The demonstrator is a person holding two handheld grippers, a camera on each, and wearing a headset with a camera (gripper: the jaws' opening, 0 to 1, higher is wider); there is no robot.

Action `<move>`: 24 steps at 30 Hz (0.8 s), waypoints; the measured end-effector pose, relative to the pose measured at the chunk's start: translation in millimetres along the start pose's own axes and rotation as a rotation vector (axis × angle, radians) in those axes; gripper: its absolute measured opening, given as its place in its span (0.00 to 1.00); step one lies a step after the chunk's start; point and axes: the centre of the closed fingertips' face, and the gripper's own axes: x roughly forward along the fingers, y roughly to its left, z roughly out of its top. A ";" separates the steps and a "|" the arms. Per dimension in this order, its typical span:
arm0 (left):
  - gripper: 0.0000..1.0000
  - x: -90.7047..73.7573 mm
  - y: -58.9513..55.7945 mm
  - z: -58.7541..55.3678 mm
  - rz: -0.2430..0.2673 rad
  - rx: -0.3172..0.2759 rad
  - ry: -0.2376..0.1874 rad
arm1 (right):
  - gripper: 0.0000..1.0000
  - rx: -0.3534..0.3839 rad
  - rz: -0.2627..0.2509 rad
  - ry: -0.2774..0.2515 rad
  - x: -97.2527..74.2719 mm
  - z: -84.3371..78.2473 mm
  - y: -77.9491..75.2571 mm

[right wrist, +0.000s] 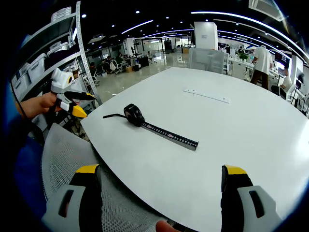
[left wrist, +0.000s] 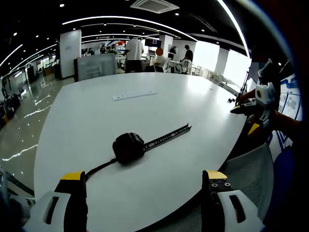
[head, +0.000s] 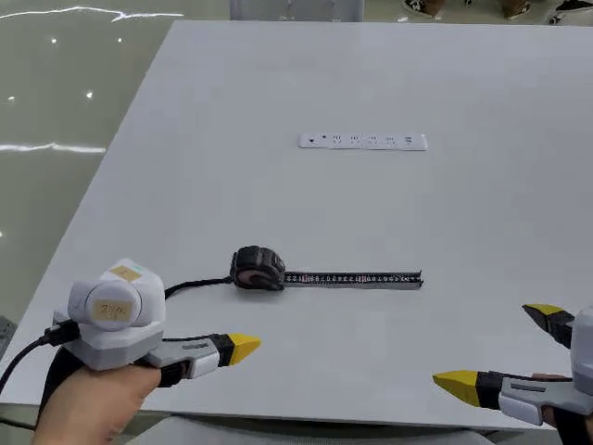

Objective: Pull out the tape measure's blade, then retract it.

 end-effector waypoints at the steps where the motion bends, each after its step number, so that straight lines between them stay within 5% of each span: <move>1: 0.96 0.4 -1.2 0.0 0.006 -0.005 -0.001 | 1.00 -0.004 0.007 0.006 2.1 -0.8 -0.9; 8: 0.96 2.2 0.8 -3.4 0.031 -0.039 0.008 | 1.00 -0.014 0.030 0.016 3.4 3.0 -1.8; 24: 0.94 23.8 -2.7 11.2 0.044 -0.026 -0.008 | 1.00 -0.046 0.071 0.041 26.4 6.9 -8.0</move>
